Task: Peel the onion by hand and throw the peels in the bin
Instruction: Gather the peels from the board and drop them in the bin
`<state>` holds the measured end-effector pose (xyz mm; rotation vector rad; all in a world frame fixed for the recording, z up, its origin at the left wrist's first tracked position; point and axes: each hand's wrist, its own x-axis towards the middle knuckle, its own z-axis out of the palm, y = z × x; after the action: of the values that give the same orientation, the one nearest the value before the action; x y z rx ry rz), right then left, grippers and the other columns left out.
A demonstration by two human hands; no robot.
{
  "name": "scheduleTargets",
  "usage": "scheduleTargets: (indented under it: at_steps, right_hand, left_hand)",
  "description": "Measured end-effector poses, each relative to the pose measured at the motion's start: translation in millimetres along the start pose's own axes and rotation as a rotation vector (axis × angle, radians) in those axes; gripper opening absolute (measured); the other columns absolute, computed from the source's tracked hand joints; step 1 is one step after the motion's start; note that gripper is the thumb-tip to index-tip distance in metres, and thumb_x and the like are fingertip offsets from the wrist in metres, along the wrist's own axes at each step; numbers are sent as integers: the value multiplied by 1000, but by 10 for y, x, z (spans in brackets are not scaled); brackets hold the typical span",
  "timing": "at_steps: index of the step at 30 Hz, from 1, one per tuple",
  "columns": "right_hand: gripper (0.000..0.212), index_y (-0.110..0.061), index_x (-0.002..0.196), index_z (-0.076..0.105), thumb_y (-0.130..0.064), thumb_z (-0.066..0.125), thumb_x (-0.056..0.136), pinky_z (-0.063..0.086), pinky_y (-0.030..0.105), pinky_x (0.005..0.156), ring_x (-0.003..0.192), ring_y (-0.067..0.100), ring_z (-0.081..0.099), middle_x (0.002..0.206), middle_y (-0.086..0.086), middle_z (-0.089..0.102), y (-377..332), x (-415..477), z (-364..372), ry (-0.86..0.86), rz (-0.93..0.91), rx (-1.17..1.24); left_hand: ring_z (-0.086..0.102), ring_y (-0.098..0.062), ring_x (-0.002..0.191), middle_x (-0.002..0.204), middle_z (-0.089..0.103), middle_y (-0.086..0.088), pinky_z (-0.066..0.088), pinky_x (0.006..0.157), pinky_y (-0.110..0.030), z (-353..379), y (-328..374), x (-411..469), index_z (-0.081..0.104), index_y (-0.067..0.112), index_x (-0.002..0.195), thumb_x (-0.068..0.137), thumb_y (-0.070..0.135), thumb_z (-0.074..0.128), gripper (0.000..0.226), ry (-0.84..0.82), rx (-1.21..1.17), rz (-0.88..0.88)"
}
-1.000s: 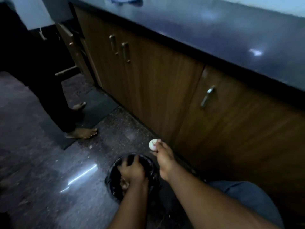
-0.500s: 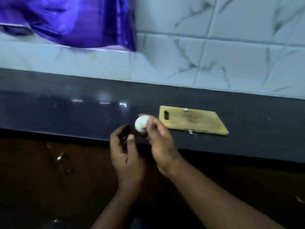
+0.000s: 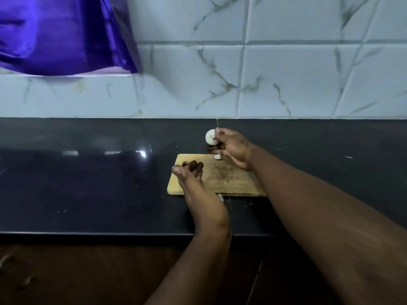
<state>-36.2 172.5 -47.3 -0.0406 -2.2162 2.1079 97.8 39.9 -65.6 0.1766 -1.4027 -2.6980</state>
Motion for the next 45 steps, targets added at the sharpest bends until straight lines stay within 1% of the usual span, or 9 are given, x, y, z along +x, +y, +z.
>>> scheduleTargets:
  at_steps: [4, 7, 11, 17, 19, 21, 25, 32, 45]
  right_hand:
    - [28, -9, 129, 54, -27, 41, 110, 58, 29, 78, 92, 21, 71, 99, 8, 63, 7, -222, -40, -75, -18, 53]
    - [30, -9, 129, 55, -27, 40, 111, 56, 26, 86, 95, 17, 71, 102, 8, 64, 21, -495, -1, -123, -5, 42]
    - [28, -12, 127, 57, -28, 42, 110, 51, 34, 102, 107, 22, 66, 102, 5, 64, 52, -841, 49, -123, 2, 73]
    - [32, -7, 128, 58, -29, 43, 110, 55, 44, 101, 99, 29, 71, 106, 15, 70, 50, -1186, 25, -26, 20, 278]
    - [34, -3, 130, 53, -29, 42, 110, 57, 42, 95, 95, 30, 72, 109, 20, 67, 55, -1217, -11, 82, 2, 428]
    - [35, -2, 131, 49, -29, 40, 110, 56, 45, 96, 94, 33, 70, 106, 22, 65, 59, -1229, -52, 197, -29, 606]
    - [46, 5, 140, 45, -31, 39, 110, 53, 48, 101, 96, 35, 71, 107, 25, 65, 82, -1251, -38, 246, -62, 648]
    - [45, 7, 139, 45, -28, 40, 110, 55, 46, 99, 98, 37, 70, 105, 24, 65, 98, -1261, -24, 250, -94, 633]
    - [46, 8, 138, 46, -29, 42, 110, 56, 44, 97, 98, 36, 70, 103, 21, 66, 66, -1299, 30, 256, -89, 552]
  left_hand:
    - [58, -15, 131, 140, 64, -6, 41, 81, -13, 4, 33, -8, 55, 11, 142, 105, 62, 9, 78, -13, 37, 39]
    - [64, -9, 112, 132, 67, -6, 47, 68, -6, -6, 79, -49, 58, 11, 137, 111, 55, 18, 65, -26, 82, 16]
    - [63, -8, 94, 113, 68, 2, 44, 57, -3, -170, 181, -57, 59, 17, 119, 107, 5, 45, 23, -119, 459, 132]
    - [57, -4, 107, 127, 57, 7, 39, 75, -6, -418, 429, 20, 48, 13, 147, 101, -4, 42, 50, -587, 1230, 398]
    - [56, -15, 130, 146, 55, 1, 37, 94, -4, -399, 486, 67, 40, 13, 156, 103, 0, 42, 54, -793, 1407, 438]
    - [36, -20, 153, 169, 34, -3, 28, 120, -20, -386, 531, 143, 25, 15, 165, 107, 8, 42, 60, -981, 1642, 464]
    - [32, -23, 155, 176, 13, 1, 31, 124, -32, -350, 598, 277, 16, 24, 168, 110, 16, 45, 65, -1155, 1994, 558]
    - [49, -29, 139, 158, 44, -12, 49, 110, -40, -293, 508, 136, 40, 12, 159, 107, 8, 49, 52, -1163, 2165, 887]
    - [57, -23, 122, 135, 60, -6, 51, 104, -38, -358, 488, -73, 58, 17, 141, 102, 9, 58, 40, -993, 2054, 804]
